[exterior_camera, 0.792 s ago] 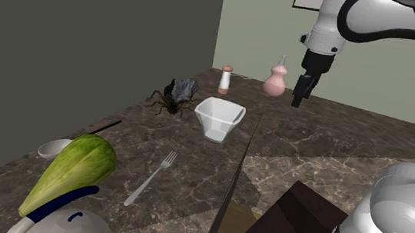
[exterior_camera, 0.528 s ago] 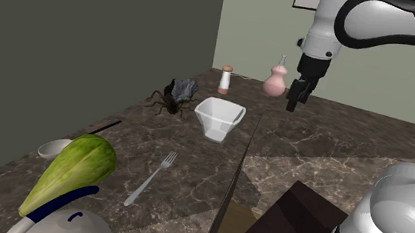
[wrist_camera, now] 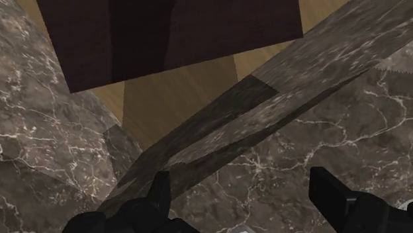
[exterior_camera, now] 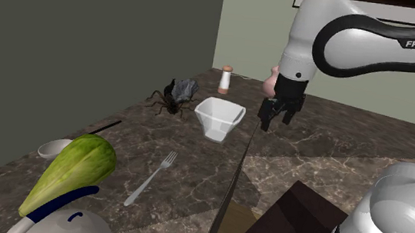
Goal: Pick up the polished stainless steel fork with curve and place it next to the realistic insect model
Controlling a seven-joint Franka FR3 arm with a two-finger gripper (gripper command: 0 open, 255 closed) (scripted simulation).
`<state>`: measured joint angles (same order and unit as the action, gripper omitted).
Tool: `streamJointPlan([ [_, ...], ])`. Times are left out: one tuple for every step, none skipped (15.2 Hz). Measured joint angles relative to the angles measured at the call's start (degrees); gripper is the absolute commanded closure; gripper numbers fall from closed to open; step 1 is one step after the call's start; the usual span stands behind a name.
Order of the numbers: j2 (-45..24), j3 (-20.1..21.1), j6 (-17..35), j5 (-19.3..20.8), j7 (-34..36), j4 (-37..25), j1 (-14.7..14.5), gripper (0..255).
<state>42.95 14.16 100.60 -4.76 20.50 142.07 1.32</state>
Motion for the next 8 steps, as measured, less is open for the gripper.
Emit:
streamJointPlan([
  [-0.9, 1.5, 1.1, -0.9, 2.8, 0.1, 0.2, 0],
  [-2.0, 3.2, 2.4, -1.9, 5.7, 0.2, 0.3, 0],
  [-3.3, 4.7, 3.5, -2.6, 8.4, -0.1, 0.7, 0],
  [-4.4, 6.2, 4.8, -3.3, 11.1, 0.0, 1.0, 0],
  [-5.5, 7.9, 6.0, -4.1, 14.1, -0.2, 1.2, 0],
  [-7.2, 9.7, 7.2, -4.8, 17.2, -0.8, 1.5, 0],
  [-8.5, 11.1, 8.2, -5.2, 19.9, -1.4, 2.0, 0],
  [-9.9, 12.8, 9.0, -5.7, 22.9, -2.0, 2.4, 0],
])
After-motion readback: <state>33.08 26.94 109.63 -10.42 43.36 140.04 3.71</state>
